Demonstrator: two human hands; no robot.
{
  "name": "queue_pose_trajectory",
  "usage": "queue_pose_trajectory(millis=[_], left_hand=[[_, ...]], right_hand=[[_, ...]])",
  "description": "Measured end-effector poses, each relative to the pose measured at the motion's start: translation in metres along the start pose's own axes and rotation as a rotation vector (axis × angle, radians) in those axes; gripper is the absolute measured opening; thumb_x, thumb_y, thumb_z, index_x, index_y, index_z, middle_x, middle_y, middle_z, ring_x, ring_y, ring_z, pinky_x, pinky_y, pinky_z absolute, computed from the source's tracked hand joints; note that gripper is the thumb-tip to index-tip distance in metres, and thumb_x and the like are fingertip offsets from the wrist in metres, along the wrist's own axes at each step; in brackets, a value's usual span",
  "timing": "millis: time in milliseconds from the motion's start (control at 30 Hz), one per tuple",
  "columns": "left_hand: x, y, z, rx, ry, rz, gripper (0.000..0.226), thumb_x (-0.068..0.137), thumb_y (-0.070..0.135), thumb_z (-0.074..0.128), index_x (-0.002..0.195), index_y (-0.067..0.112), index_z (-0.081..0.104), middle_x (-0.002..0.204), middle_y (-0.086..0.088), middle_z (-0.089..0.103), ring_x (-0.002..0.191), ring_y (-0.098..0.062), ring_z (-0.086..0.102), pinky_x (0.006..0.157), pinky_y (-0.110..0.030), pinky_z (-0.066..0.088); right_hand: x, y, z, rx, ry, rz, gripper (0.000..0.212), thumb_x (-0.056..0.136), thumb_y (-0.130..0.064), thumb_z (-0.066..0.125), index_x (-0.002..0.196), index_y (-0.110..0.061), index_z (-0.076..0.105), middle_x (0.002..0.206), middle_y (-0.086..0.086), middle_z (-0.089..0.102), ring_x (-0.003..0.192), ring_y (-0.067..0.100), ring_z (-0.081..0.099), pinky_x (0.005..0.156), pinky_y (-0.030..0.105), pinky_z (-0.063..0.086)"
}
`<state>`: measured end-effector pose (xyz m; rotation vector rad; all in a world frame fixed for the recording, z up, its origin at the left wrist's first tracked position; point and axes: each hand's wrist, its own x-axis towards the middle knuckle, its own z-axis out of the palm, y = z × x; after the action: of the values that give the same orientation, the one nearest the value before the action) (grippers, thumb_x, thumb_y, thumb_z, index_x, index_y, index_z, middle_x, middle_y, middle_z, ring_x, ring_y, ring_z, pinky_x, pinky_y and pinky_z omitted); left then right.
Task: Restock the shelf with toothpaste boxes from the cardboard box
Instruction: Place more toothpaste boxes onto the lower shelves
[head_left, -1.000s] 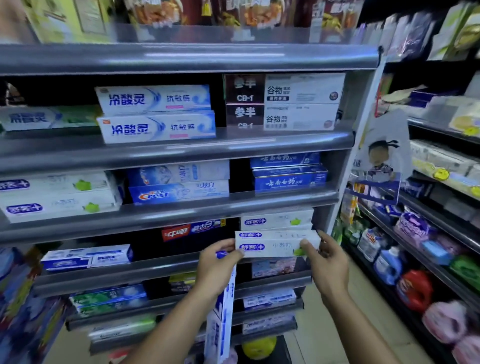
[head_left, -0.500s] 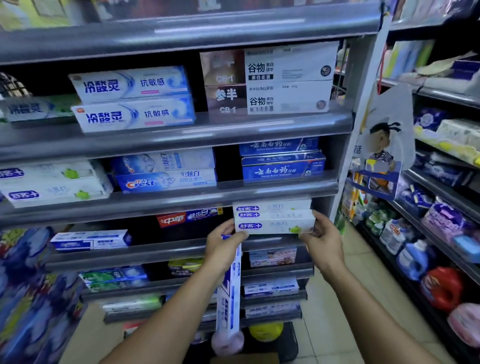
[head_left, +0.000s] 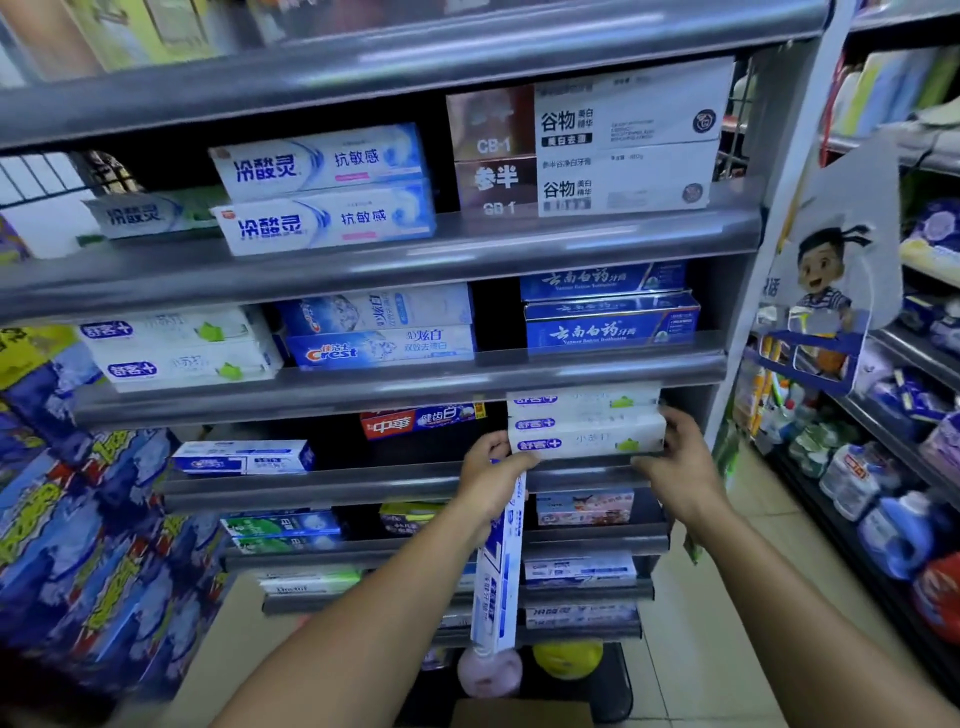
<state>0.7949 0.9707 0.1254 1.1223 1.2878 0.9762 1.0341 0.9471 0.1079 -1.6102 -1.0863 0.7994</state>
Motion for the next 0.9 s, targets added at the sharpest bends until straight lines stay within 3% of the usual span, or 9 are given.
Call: queue_pose_trajectory(millis=[100, 167, 333, 433, 500, 533, 667, 767, 900], left_hand=[[-0.001, -0.002, 0.001, 0.066, -0.005, 0.024, 0.033, 0.087, 0.016, 0.079, 0.109, 0.032, 0.062, 0.106, 0.02, 0.072, 0.096, -0.002, 0.07, 0.076, -0.018, 0.049], [-0.001, -0.001, 0.001, 0.088, -0.019, 0.033, 0.034, 0.087, 0.016, 0.078, 0.115, 0.028, 0.062, 0.115, 0.013, 0.071, 0.105, -0.007, 0.067, 0.082, -0.02, 0.049], [-0.013, 0.001, -0.007, 0.119, 0.056, 0.058, 0.044, 0.088, 0.026, 0.079, 0.128, 0.025, 0.06, 0.12, 0.014, 0.058, 0.113, -0.01, 0.058, 0.094, -0.026, 0.045], [-0.023, 0.0, -0.02, 0.026, 0.151, 0.043, 0.023, 0.085, 0.033, 0.081, 0.104, 0.026, 0.07, 0.108, 0.008, 0.069, 0.104, -0.013, 0.065, 0.082, -0.025, 0.05], [-0.031, 0.002, -0.031, -0.052, 0.171, 0.003, 0.027, 0.079, 0.041, 0.085, 0.088, 0.019, 0.071, 0.094, 0.002, 0.075, 0.095, -0.017, 0.068, 0.079, -0.031, 0.052], [-0.035, 0.004, -0.036, -0.084, 0.166, -0.015, 0.034, 0.077, 0.045, 0.086, 0.084, 0.017, 0.068, 0.085, 0.001, 0.075, 0.09, -0.019, 0.068, 0.077, -0.032, 0.052], [-0.052, 0.016, -0.056, -0.161, 0.039, -0.056, 0.048, 0.077, 0.065, 0.077, 0.078, 0.02, 0.061, 0.066, 0.002, 0.059, 0.07, -0.019, 0.056, 0.068, -0.032, 0.044], [-0.062, 0.022, -0.071, -0.141, -0.032, -0.023, 0.057, 0.089, 0.073, 0.056, 0.082, 0.017, 0.064, 0.061, 0.001, 0.057, 0.061, -0.017, 0.056, 0.066, -0.033, 0.046], [-0.07, 0.028, -0.107, -0.149, -0.098, 0.02, 0.076, 0.088, 0.08, 0.036, 0.102, 0.014, 0.07, 0.08, -0.004, 0.063, 0.069, -0.016, 0.059, 0.066, -0.032, 0.048]], right_hand=[[0.0, 0.005, 0.002, -0.075, -0.046, 0.041, 0.086, 0.084, -0.006, 0.077, 0.151, -0.026, 0.028, 0.135, 0.002, 0.059, 0.103, 0.021, 0.059, 0.085, 0.04, 0.05], [-0.002, 0.004, 0.002, -0.135, -0.053, 0.049, 0.089, 0.083, -0.008, 0.078, 0.153, -0.026, 0.025, 0.134, 0.003, 0.06, 0.097, 0.018, 0.058, 0.078, 0.035, 0.047], [-0.029, -0.015, 0.005, -0.173, 0.067, -0.039, 0.093, 0.083, -0.01, 0.08, 0.157, -0.026, 0.026, 0.127, -0.006, 0.051, 0.107, 0.02, 0.053, 0.088, 0.035, 0.042], [-0.059, -0.025, 0.018, -0.175, 0.102, -0.085, 0.063, 0.088, -0.019, 0.077, 0.145, -0.022, 0.049, 0.138, 0.001, 0.058, 0.115, 0.021, 0.061, 0.091, 0.031, 0.048], [-0.081, -0.032, 0.035, -0.072, -0.056, -0.084, 0.037, 0.088, -0.02, 0.077, 0.123, -0.019, 0.065, 0.113, 0.002, 0.071, 0.087, 0.005, 0.068, 0.071, 0.015, 0.05], [-0.093, -0.037, 0.046, -0.02, -0.169, -0.077, 0.032, 0.088, -0.02, 0.078, 0.118, -0.018, 0.068, 0.101, 0.0, 0.073, 0.076, 0.002, 0.068, 0.065, 0.015, 0.05], [-0.135, -0.063, 0.095, 0.1, -0.517, -0.078, 0.041, 0.082, -0.038, 0.082, 0.118, -0.04, 0.063, 0.092, 0.003, 0.074, 0.071, 0.021, 0.072, 0.059, 0.033, 0.056], [-0.148, -0.074, 0.124, 0.107, -0.528, -0.173, 0.035, 0.075, -0.044, 0.08, 0.108, -0.044, 0.066, 0.081, 0.008, 0.072, 0.064, 0.024, 0.069, 0.057, 0.037, 0.055], [-0.152, -0.079, 0.147, 0.231, -0.501, -0.145, 0.021, 0.085, -0.015, 0.077, 0.101, -0.027, 0.07, 0.071, 0.01, 0.073, 0.058, 0.018, 0.068, 0.054, 0.029, 0.054]])
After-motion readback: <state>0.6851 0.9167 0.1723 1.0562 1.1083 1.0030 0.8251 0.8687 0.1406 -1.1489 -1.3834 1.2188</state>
